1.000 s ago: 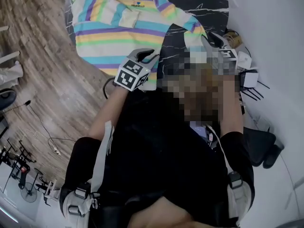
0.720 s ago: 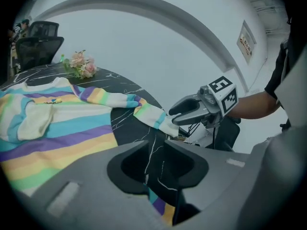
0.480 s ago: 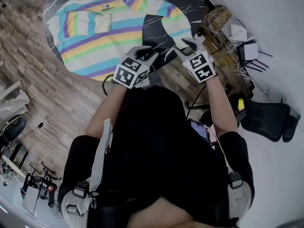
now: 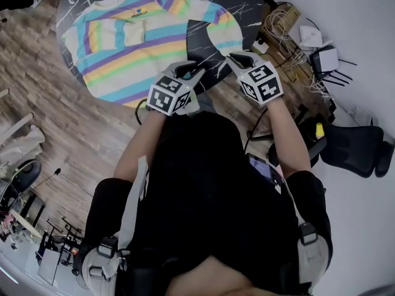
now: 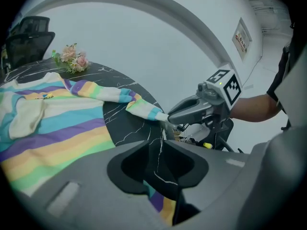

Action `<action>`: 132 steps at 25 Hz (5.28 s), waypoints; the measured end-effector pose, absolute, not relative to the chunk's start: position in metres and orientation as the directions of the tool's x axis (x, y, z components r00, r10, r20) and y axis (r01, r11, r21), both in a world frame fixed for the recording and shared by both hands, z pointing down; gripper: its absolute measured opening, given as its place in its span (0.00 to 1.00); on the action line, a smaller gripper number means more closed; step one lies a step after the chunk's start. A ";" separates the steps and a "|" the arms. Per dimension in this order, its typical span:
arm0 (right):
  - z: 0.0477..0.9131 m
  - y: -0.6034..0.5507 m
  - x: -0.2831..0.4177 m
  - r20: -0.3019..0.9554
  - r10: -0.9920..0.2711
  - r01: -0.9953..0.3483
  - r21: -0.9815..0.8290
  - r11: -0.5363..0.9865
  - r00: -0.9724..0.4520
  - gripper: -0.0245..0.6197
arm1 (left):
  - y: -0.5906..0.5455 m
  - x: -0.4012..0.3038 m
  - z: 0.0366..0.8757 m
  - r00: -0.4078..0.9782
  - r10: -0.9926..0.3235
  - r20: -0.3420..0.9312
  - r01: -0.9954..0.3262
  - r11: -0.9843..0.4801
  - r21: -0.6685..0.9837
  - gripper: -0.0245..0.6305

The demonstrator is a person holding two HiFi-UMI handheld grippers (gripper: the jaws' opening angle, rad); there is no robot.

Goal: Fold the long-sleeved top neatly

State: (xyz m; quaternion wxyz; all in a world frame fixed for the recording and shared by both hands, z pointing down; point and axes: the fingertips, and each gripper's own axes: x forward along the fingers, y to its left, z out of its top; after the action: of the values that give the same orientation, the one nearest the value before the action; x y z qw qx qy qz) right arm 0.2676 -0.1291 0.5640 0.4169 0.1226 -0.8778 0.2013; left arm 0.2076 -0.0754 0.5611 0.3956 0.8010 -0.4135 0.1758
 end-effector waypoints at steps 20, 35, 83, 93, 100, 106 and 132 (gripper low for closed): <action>0.399 -0.059 -0.045 0.528 -0.013 -0.143 -0.205 0.968 -0.849 0.09 | 0.024 -0.018 0.526 0.399 -0.624 0.672 -0.913 -0.205 0.352 0.19; 0.456 0.005 -0.200 0.600 0.024 -0.142 -0.227 0.963 -0.800 0.16 | 0.100 -0.167 0.533 0.339 -0.633 0.696 -0.931 -0.119 0.346 0.19; 0.592 -0.138 0.058 0.805 -0.296 -0.466 0.027 0.884 -0.515 0.19 | -0.252 -0.040 0.583 0.608 -0.384 0.695 -0.794 -0.290 0.534 0.20; 0.596 -0.143 0.065 0.759 -0.277 -0.474 -0.046 0.879 -0.588 0.11 | -0.282 -0.026 0.611 0.635 -0.349 0.690 -0.767 -0.174 0.618 0.06; 0.574 -0.150 0.075 0.681 -0.332 -0.521 -0.085 0.849 -0.653 0.09 | -0.314 -0.021 0.589 0.674 -0.440 0.594 -0.713 -0.178 0.678 0.06; 0.580 -0.158 0.092 0.683 -0.368 -0.588 -0.112 0.801 -0.631 0.09 | -0.338 -0.005 0.583 0.707 -0.442 0.552 -0.676 -0.190 0.712 0.06; 0.565 -0.179 0.095 0.664 -0.451 -0.636 -0.048 0.771 -0.596 0.25 | -0.328 -0.018 0.579 0.692 -0.381 0.613 -0.715 -0.240 0.657 0.29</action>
State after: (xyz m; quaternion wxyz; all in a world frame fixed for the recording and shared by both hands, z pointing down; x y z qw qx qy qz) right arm 0.0955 -0.1790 0.5650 0.3271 0.3078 -0.8822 0.1413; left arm -0.0183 -0.3283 0.5791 0.5034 0.7697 -0.3560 0.1656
